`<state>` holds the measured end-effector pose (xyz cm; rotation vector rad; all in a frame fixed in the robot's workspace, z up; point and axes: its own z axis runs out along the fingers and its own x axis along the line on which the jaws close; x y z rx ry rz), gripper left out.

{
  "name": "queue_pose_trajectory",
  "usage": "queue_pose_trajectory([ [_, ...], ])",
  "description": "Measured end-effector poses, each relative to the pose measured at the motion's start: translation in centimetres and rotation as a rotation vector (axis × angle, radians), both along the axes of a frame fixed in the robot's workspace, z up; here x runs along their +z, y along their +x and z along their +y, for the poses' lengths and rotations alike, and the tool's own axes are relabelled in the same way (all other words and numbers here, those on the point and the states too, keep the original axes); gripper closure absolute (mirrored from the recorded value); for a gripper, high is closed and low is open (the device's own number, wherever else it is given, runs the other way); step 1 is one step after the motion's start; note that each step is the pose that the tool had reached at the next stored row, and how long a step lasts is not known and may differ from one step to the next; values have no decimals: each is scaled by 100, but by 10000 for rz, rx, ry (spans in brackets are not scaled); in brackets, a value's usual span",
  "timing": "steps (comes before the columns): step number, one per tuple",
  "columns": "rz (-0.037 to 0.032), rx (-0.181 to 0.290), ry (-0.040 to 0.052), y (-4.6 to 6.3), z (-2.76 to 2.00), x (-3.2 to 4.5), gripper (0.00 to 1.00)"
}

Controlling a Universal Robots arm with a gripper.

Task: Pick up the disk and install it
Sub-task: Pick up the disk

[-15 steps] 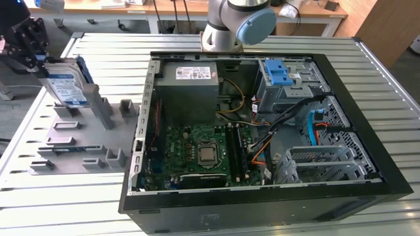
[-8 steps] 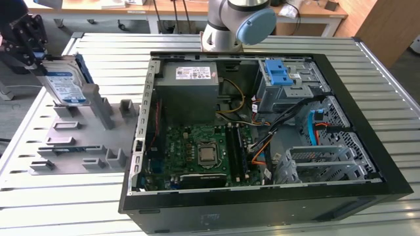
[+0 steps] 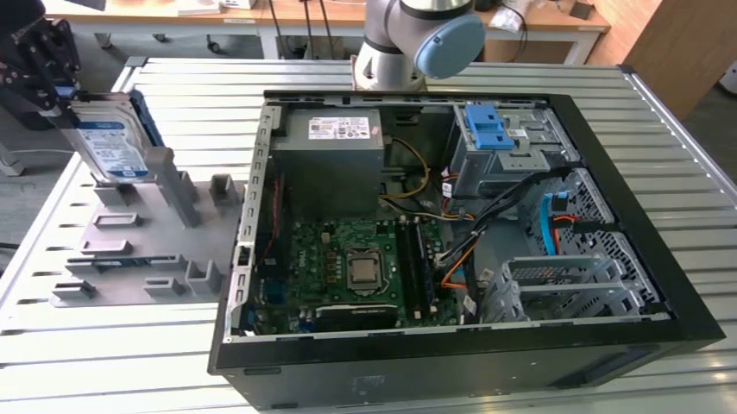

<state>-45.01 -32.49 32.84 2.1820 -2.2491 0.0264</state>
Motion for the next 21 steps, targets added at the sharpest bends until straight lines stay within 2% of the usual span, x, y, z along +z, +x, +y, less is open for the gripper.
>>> queue_pose_trajectory([
  [21,1,0,0,0,1,192,64],
])
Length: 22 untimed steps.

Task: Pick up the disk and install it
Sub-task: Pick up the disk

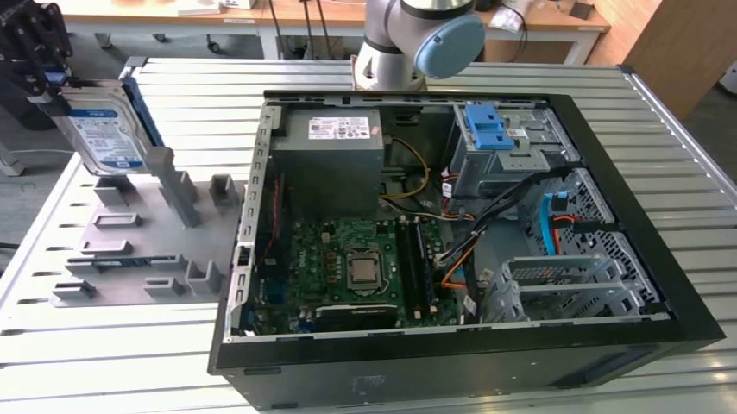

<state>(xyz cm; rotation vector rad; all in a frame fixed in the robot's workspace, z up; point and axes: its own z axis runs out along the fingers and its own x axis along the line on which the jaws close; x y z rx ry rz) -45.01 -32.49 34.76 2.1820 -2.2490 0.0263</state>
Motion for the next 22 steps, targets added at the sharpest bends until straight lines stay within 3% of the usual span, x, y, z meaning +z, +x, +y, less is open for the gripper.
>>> queue_pose_trajectory([
  [22,0,0,0,0,5,261,64],
])
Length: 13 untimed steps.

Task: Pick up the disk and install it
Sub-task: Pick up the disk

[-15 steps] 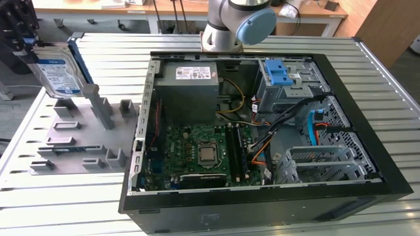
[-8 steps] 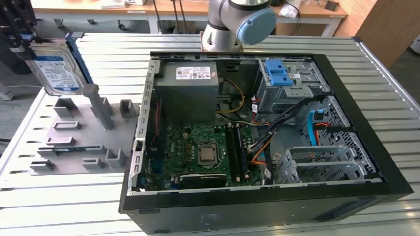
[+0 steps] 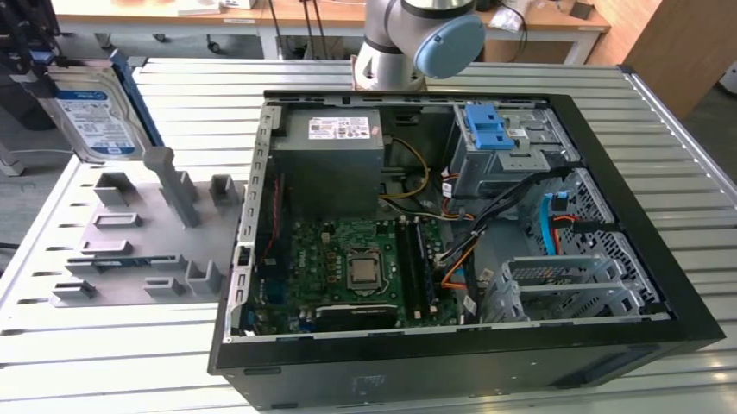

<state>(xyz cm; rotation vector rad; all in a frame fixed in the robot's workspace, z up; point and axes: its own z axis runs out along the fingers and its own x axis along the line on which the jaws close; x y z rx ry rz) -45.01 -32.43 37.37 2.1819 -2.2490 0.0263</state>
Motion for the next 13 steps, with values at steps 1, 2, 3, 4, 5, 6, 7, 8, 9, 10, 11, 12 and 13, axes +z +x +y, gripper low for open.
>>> queue_pose_trajectory([
  [1,0,0,0,0,0,14,64],
  [2,-2,0,1,0,1,27,64],
  [3,-1,0,1,0,1,41,64],
  [4,-1,0,1,0,1,56,64],
  [5,0,0,0,0,1,68,64],
  [6,0,0,0,0,2,82,64],
  [7,0,0,0,0,2,96,64],
  [8,0,0,0,0,2,110,64],
  [9,-1,0,1,0,3,124,64],
  [10,0,0,0,0,3,139,64],
  [11,0,0,0,0,3,154,64],
  [12,-1,0,0,0,4,168,64],
  [13,-1,0,0,0,5,184,64],
])
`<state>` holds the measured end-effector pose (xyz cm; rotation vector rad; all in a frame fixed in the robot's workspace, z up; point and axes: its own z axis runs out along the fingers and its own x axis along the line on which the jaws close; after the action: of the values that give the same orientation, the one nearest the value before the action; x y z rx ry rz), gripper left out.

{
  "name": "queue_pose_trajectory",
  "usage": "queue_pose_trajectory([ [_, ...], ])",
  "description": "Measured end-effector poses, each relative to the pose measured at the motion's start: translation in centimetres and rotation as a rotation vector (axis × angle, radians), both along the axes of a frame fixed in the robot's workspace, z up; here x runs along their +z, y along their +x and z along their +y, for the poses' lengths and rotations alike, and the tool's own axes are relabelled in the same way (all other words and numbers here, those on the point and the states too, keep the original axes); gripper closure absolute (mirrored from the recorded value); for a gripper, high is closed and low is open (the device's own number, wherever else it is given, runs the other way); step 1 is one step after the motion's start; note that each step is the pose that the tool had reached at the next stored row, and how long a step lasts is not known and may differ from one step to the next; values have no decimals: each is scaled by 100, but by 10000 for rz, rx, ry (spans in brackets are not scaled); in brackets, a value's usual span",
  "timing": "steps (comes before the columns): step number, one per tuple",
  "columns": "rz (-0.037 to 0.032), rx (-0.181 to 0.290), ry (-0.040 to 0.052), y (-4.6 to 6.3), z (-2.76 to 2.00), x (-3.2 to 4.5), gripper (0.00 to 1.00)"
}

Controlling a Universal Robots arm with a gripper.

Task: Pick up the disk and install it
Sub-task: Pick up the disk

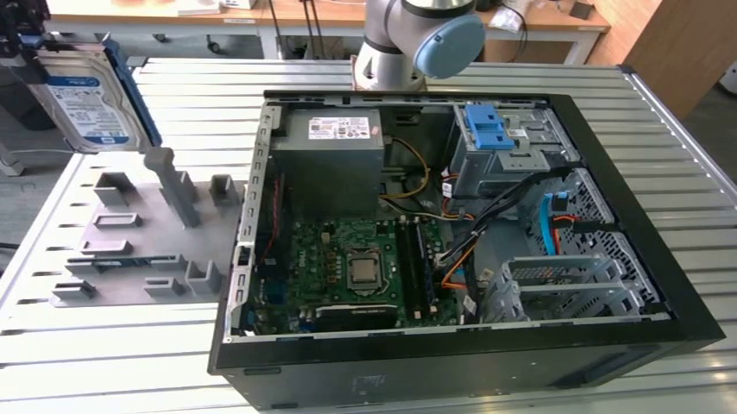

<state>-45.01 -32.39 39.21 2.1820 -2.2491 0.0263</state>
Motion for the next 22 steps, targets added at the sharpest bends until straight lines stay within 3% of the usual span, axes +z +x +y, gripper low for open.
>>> queue_pose_trajectory([
  [22,0,-1,0,0,9,291,64],
])
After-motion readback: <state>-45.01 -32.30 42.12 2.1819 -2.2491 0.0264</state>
